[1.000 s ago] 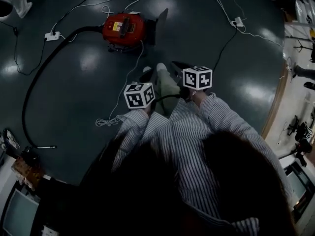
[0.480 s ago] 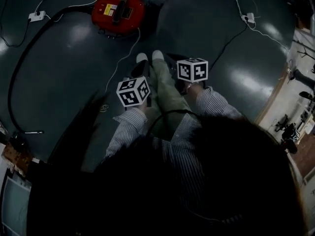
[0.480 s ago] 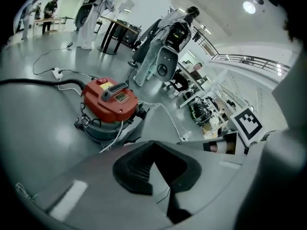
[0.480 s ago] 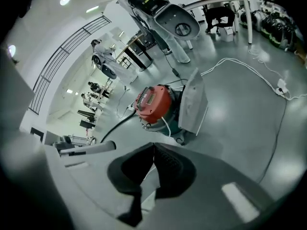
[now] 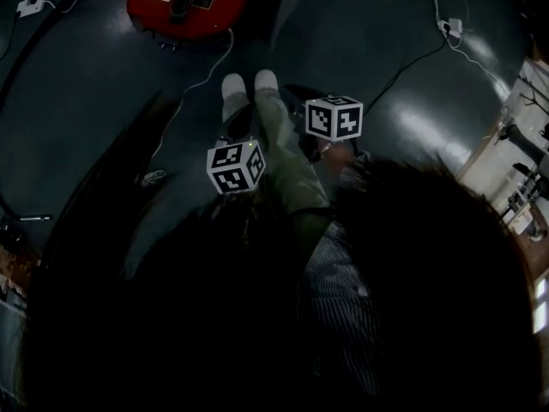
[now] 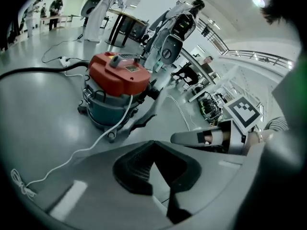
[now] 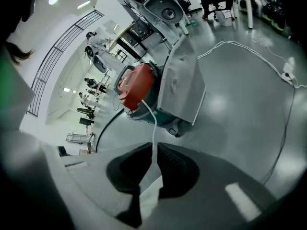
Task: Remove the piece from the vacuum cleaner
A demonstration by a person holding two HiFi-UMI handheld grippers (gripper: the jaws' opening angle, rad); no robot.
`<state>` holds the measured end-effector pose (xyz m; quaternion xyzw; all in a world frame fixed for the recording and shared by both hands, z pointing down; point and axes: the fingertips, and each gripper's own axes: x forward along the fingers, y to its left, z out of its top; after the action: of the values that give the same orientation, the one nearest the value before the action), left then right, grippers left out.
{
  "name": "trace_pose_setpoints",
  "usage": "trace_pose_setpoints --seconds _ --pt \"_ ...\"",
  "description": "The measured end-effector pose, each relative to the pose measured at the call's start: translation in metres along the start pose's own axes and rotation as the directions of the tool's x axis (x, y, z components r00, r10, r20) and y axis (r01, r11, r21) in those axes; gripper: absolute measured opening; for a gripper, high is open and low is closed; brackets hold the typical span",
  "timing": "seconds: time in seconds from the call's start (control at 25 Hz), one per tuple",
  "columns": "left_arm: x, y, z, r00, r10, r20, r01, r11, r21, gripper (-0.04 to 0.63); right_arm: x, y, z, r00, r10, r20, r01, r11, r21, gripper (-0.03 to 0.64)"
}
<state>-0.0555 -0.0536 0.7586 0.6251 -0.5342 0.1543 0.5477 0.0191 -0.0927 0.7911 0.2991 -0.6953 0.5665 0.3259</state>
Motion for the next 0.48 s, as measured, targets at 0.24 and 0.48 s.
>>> trace_pose_setpoints --seconds 0.24,0.48 --pt "0.028 -0.002 -0.01 1.0 -0.019 -0.009 0.018 1.0 -0.024 0.006 0.026 -0.017 0.039 0.997 -0.003 0.072 0.0 0.999 0.054 0.126" --pt "0.033 0.001 0.001 1.0 -0.029 0.003 0.029 1.0 -0.006 0.006 0.046 -0.019 0.103 0.984 -0.053 0.171 0.043 0.997 0.058 0.169"
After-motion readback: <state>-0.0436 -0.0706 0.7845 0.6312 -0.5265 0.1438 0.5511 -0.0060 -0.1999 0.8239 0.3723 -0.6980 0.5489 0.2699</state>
